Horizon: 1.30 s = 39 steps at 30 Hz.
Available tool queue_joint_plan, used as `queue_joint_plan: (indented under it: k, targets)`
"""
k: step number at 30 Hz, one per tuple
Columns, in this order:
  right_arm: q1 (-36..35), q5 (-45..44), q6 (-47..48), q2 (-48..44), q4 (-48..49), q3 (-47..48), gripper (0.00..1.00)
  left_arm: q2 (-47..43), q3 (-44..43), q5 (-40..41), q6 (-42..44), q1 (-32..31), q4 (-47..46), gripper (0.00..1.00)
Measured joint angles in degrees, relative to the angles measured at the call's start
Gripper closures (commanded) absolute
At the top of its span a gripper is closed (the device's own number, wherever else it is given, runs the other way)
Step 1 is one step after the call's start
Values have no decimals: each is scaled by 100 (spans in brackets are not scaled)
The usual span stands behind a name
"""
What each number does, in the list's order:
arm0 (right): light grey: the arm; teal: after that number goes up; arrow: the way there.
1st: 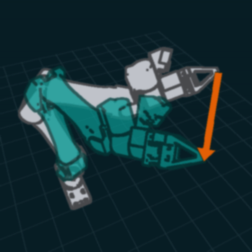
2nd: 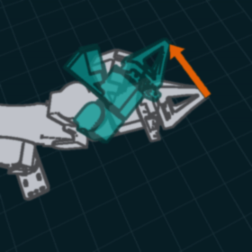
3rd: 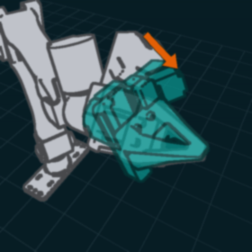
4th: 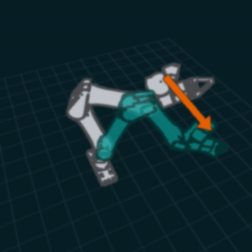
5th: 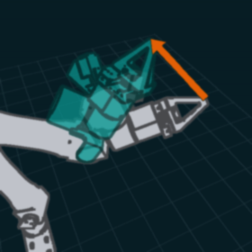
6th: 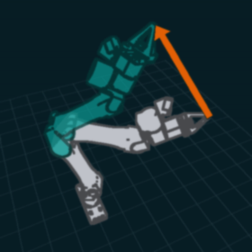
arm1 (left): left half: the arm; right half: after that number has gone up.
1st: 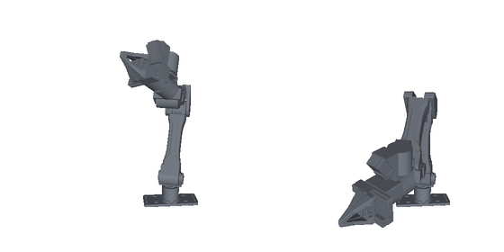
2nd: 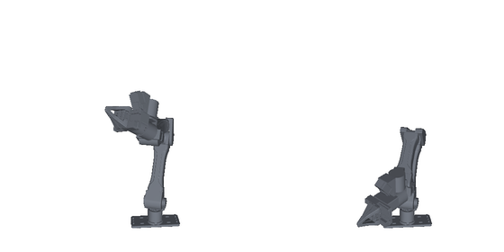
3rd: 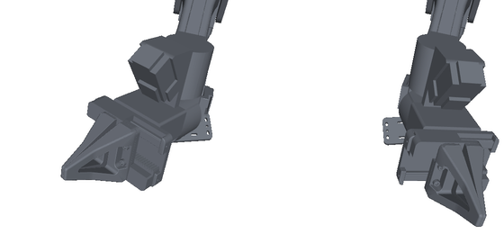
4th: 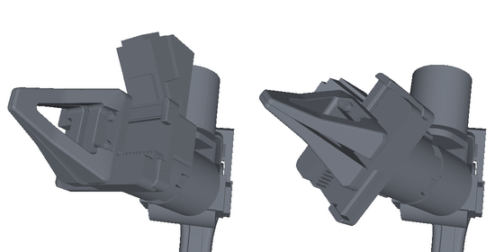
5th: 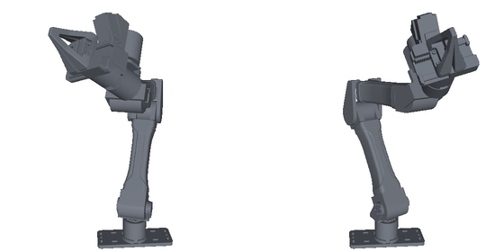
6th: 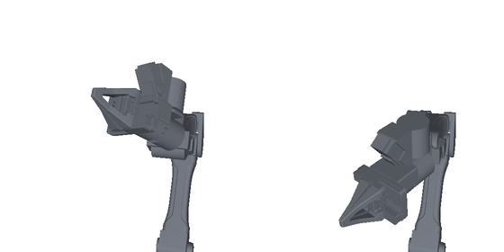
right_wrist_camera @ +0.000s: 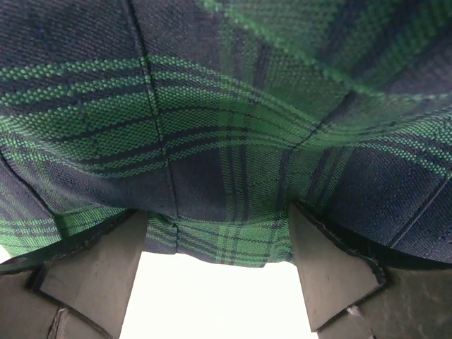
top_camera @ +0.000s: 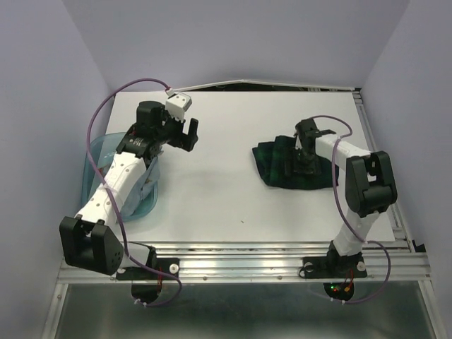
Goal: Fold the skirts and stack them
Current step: Neatly place the folded skirt to the corner
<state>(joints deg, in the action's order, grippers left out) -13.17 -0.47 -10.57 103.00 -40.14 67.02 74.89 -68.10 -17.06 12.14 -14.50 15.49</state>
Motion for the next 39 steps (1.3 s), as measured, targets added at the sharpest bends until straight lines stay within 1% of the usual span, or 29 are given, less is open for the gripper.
queue_joint_plan:
  k: [5,6,10,12,15,19,22,26,31,36,39]
  targets:
    - [817,22,321,975,68,1331,14,280,-37,-4,0,39,17,1]
    - [1029,37,487,1226,129,1698,13,313,-42,-7,0,44,24,1]
    - [1558,170,1091,1904,417,2664,13,413,-129,-33,0,79,72,1]
    - [1827,358,1488,2315,553,3263,13,413,-173,-76,-2,92,79,1]
    - [2105,597,1932,2780,706,3939,12,415,-254,-142,-2,114,90,1]
    - [2269,831,2363,3324,737,4774,11,424,-267,-208,-2,114,125,1]
    - [2293,918,2524,3545,737,5139,8,452,-267,-240,-2,122,162,1]
    - [2291,949,2629,3602,737,5241,1,472,-267,-247,-2,149,173,1]
    - [2291,929,2673,3510,688,5241,0,498,-358,-286,-26,168,203,1]
    - [2286,1032,2614,3112,264,5243,0,586,-710,-302,-151,188,131,1]
    - [2284,1272,2533,2461,22,5243,0,638,-761,-269,-267,188,-35,1]
